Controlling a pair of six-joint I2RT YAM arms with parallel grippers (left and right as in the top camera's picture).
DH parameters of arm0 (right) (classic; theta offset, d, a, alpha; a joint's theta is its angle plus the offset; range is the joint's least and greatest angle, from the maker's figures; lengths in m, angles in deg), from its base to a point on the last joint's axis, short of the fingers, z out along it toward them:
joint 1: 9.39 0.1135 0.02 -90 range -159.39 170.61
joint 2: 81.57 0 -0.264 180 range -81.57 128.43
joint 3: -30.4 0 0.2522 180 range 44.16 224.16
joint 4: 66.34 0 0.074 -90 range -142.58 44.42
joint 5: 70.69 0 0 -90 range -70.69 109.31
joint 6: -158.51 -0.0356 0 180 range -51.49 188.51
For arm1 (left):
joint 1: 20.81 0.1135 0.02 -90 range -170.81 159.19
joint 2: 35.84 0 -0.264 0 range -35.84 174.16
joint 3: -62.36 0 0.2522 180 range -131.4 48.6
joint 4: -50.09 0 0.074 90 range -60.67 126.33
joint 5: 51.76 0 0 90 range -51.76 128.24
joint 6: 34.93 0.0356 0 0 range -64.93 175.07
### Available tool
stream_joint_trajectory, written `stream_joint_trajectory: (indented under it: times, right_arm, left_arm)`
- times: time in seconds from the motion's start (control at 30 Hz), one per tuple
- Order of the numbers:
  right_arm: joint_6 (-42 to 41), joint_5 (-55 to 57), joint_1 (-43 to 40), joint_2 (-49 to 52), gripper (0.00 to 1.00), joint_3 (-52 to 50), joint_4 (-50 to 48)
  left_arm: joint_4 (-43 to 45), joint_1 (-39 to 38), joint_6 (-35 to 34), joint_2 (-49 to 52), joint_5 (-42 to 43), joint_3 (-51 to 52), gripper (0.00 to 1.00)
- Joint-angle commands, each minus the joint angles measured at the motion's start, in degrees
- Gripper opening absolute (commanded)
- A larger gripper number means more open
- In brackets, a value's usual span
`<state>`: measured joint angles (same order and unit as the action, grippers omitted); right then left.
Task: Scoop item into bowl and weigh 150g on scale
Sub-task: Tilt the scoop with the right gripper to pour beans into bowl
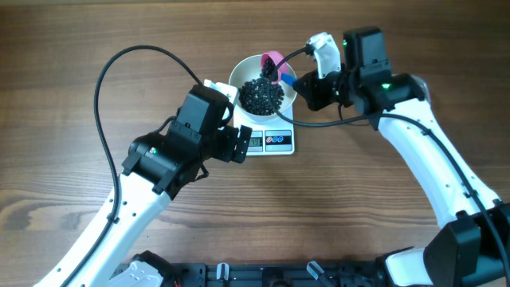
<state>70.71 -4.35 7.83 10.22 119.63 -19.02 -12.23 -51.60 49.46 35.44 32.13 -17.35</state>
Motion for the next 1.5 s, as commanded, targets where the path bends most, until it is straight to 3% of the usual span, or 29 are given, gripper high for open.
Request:
stream_joint_trajectory:
  times: [0.0,0.53,1.27,1.47]
  right_arm:
    - [4.42,4.04,2.03,-1.38,0.04,0.22,-0.76]
    - [8.63,16.68,6.43,-1.38,0.04,0.22,-1.16]
    - [23.19,17.49,6.62,-4.26,0.04,0.22,-0.15]
    - [18.71,18.34,6.62,-4.28,0.04,0.22,-1.16]
  left_arm:
    - [0.15,0.22,0.85,0.13,0.66,0.28,1.00]
    - [0.15,0.22,0.85,0.13,0.66,0.28,1.00]
    - [0.13,0.22,0.87,0.13,0.66,0.28,1.00]
    - [0.13,0.22,0.87,0.13,0.66,0.28,1.00]
